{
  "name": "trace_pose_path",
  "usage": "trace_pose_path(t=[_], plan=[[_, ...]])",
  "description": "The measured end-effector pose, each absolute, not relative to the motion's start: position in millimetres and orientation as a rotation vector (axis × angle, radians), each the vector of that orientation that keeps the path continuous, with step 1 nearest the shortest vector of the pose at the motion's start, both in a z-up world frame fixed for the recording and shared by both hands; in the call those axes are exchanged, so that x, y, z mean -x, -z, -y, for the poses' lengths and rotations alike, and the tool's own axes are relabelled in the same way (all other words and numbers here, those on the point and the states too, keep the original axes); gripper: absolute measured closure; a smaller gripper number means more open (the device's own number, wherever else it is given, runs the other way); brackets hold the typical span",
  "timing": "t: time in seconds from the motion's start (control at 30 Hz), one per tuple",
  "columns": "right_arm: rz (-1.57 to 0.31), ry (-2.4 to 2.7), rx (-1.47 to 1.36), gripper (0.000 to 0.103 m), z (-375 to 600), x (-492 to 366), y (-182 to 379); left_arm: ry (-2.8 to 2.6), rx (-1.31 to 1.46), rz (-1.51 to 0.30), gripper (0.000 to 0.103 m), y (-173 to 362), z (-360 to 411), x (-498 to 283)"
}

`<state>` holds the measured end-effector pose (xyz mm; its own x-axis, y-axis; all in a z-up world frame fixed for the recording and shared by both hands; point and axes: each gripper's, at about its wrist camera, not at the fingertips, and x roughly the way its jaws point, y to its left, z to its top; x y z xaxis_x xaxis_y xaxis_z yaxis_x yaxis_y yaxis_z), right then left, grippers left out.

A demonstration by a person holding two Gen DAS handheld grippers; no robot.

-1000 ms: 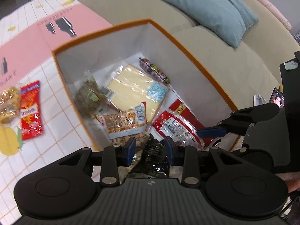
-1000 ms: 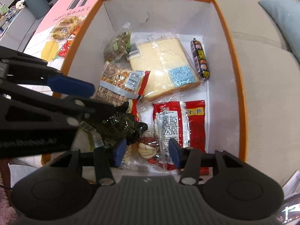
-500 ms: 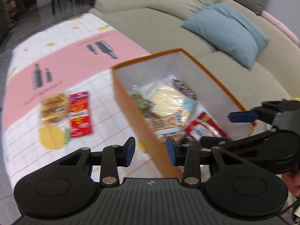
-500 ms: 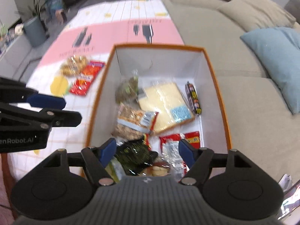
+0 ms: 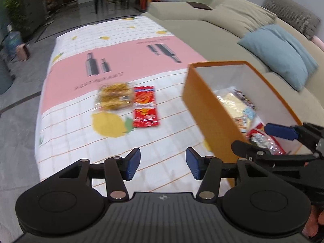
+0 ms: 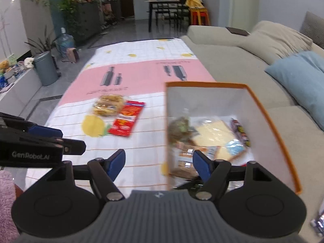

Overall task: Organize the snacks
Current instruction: 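Withdraw both tools from the box toward the yellow noodle pack and red strip pack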

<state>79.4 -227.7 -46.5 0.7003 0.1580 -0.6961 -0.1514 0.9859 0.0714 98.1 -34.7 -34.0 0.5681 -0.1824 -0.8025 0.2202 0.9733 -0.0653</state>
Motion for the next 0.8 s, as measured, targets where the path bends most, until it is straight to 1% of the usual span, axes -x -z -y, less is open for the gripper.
trace_pose_path(t=[0.3,0.8], plan=[[-0.806,-0.227,-0.001,0.031,190.1,-99.9,71.2,0.175,-0.044,-0.921,0.042,52.6,-2.3,-107.8],[-0.881,-0.258,0.042,0.031,146.5,-172.0,107.0,0.133,-0.119,-0.99,0.042,92.2,-25.7,-178.1]])
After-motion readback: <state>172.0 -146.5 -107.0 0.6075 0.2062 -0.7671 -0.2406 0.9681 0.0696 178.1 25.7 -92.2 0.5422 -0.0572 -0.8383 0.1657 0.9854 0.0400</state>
